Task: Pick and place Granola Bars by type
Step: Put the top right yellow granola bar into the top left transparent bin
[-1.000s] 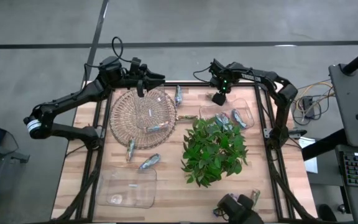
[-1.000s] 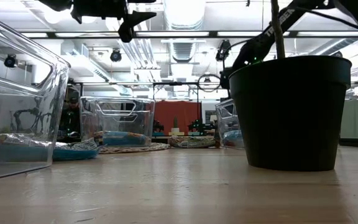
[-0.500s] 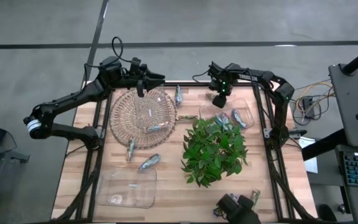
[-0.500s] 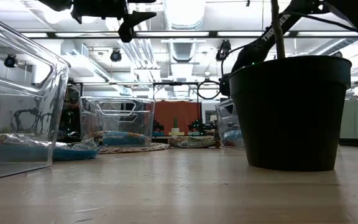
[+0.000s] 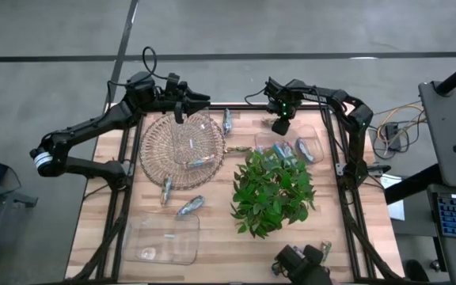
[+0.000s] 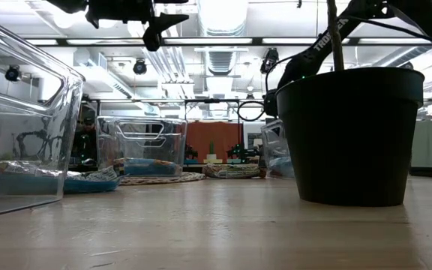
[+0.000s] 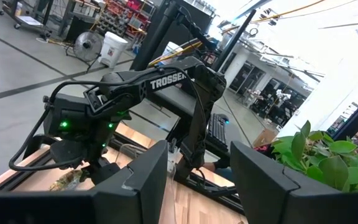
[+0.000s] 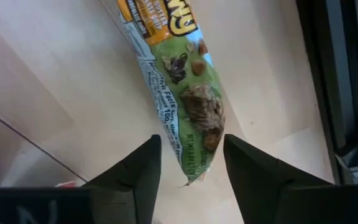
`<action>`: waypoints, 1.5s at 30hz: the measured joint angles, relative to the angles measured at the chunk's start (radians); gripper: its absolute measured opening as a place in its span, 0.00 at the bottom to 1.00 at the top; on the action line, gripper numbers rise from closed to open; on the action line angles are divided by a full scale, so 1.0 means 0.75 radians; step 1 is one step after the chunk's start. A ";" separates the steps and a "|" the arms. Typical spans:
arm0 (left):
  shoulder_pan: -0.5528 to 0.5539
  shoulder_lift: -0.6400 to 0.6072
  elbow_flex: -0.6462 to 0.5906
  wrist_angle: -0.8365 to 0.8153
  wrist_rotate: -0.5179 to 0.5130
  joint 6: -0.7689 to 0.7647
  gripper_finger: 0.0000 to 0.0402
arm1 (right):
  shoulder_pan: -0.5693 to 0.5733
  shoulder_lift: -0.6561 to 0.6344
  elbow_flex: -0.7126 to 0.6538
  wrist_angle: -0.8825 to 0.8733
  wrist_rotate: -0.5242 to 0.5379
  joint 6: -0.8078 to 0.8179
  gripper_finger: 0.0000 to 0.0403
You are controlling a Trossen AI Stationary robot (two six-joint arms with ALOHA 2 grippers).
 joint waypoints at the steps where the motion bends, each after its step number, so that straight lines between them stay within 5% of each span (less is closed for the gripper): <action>1: 0.000 0.000 0.000 0.000 0.000 0.000 0.39 | 0.000 0.000 0.000 0.001 0.000 0.001 0.42; 13: 0.001 0.000 0.000 0.000 0.000 0.000 0.39 | -0.002 0.031 -0.003 0.000 -0.031 -0.031 0.42; 23: 0.000 0.000 0.000 0.000 0.000 0.000 0.39 | -0.002 0.036 0.037 -0.008 0.000 -0.095 0.05; 35: 0.000 0.000 0.000 0.000 0.000 0.000 0.39 | -0.004 -0.003 0.058 -0.076 0.131 -0.047 0.02; 45: 0.000 0.000 0.000 0.000 0.000 0.000 0.39 | -0.003 -0.170 0.106 -0.171 0.096 0.027 0.02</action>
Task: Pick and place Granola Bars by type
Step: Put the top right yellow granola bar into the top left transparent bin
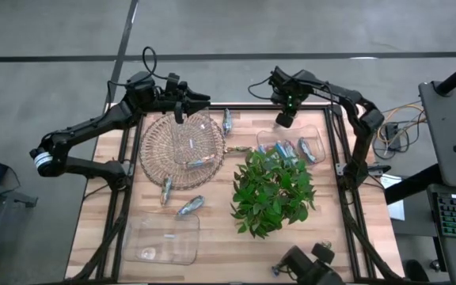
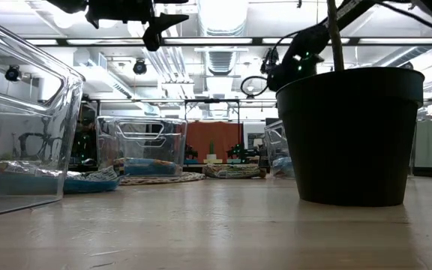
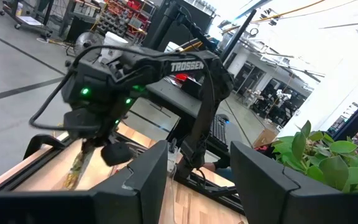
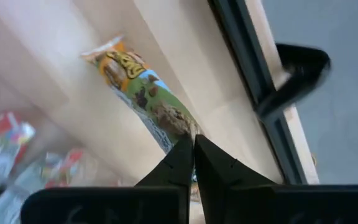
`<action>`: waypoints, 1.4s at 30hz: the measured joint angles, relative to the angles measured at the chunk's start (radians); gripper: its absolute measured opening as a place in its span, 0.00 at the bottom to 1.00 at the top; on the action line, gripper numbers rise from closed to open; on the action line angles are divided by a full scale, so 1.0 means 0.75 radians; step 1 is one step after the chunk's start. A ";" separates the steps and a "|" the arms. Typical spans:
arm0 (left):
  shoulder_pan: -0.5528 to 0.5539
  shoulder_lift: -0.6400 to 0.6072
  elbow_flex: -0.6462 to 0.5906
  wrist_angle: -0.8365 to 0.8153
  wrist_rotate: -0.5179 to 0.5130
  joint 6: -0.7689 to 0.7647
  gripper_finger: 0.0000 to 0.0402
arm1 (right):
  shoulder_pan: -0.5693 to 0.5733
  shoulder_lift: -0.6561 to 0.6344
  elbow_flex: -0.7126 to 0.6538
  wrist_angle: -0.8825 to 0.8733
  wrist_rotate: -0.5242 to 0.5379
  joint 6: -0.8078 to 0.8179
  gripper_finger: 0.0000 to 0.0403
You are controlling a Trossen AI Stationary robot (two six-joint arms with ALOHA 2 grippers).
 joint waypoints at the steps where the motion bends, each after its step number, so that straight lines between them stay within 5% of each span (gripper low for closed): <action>1: 0.000 0.000 0.000 0.000 0.000 0.000 0.39 | 0.000 -0.009 0.000 -0.024 0.000 0.000 0.02; 42: 0.000 0.000 0.000 0.000 0.000 0.000 0.39 | 0.019 -0.016 -0.024 -0.032 -0.008 -0.073 0.05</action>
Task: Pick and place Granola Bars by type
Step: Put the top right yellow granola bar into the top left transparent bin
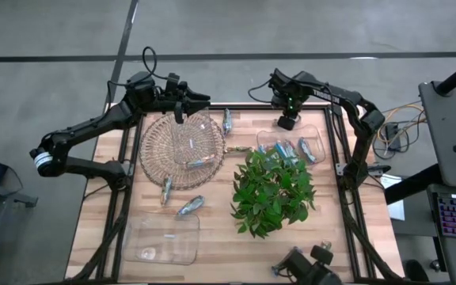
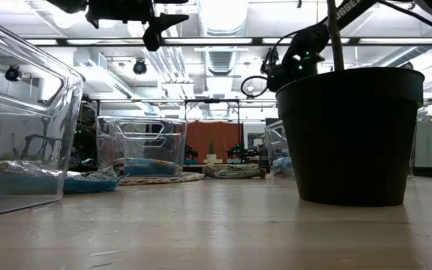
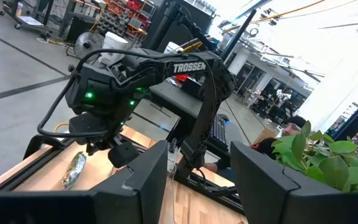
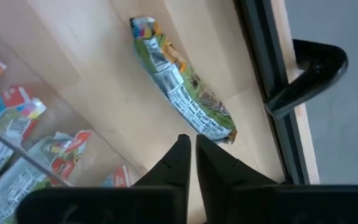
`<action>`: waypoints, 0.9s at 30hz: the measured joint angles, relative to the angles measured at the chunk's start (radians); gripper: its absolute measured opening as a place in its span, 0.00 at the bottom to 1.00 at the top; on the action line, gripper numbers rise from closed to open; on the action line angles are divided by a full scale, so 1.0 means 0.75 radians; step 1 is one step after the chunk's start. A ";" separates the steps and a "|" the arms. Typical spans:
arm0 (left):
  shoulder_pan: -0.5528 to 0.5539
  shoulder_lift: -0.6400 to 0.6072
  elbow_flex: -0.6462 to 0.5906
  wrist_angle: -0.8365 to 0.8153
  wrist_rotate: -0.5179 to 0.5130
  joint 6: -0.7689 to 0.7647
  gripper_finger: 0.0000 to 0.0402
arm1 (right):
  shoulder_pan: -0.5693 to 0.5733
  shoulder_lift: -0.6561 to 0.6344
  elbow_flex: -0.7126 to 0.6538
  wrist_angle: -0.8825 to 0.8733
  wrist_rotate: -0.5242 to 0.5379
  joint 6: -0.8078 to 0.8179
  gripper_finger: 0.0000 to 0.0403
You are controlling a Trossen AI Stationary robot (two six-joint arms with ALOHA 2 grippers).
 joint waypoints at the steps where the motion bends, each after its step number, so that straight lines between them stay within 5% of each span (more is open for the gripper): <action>1: 0.000 0.000 0.000 0.000 0.000 0.000 0.39 | -0.002 0.000 -0.005 0.001 -0.001 -0.020 0.07; 16: 0.000 0.000 0.000 0.000 0.000 0.000 0.39 | -0.031 -0.001 -0.057 0.130 0.072 -0.171 0.53; 27: 0.000 0.000 0.000 0.000 0.000 0.000 0.39 | -0.030 0.043 -0.157 0.157 -0.001 -0.231 0.63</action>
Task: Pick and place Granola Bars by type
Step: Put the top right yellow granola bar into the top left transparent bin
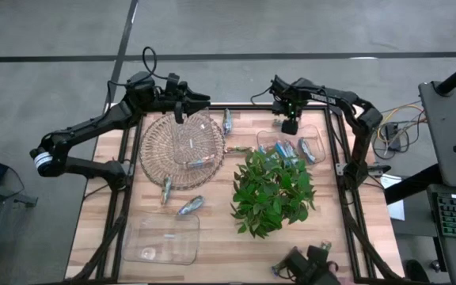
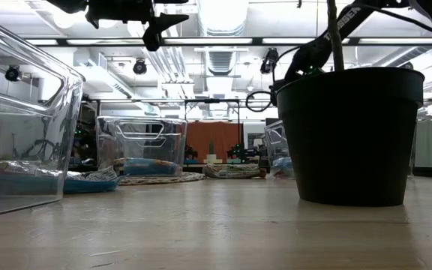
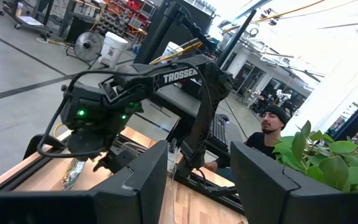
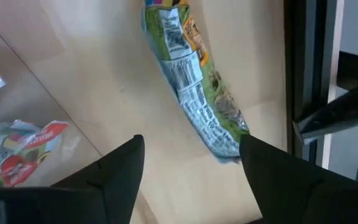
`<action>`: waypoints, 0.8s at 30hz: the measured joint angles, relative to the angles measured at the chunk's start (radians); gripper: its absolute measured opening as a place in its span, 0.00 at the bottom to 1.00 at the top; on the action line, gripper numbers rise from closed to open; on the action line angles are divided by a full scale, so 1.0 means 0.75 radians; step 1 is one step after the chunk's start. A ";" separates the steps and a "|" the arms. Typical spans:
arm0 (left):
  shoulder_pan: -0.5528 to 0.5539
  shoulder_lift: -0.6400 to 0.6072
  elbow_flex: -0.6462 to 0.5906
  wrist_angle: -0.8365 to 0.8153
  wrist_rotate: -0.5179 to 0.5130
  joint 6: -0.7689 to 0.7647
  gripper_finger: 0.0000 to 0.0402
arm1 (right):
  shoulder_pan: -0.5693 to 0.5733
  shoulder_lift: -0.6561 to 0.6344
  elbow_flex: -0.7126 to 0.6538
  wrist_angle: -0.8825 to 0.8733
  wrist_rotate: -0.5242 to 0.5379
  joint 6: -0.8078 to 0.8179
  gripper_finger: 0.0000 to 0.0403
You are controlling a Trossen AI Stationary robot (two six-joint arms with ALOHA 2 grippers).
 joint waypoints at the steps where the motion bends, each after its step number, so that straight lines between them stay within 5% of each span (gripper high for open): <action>1: 0.000 0.000 0.000 0.000 0.000 0.000 0.39 | 0.000 0.006 0.000 0.008 0.002 -0.001 0.63; 14: 0.000 0.000 0.000 0.000 0.000 0.000 0.39 | -0.005 0.099 0.005 0.074 -0.015 -0.035 0.61; 24: 0.000 0.000 0.000 0.000 0.000 0.000 0.39 | -0.018 0.110 0.002 0.043 -0.091 -0.037 0.44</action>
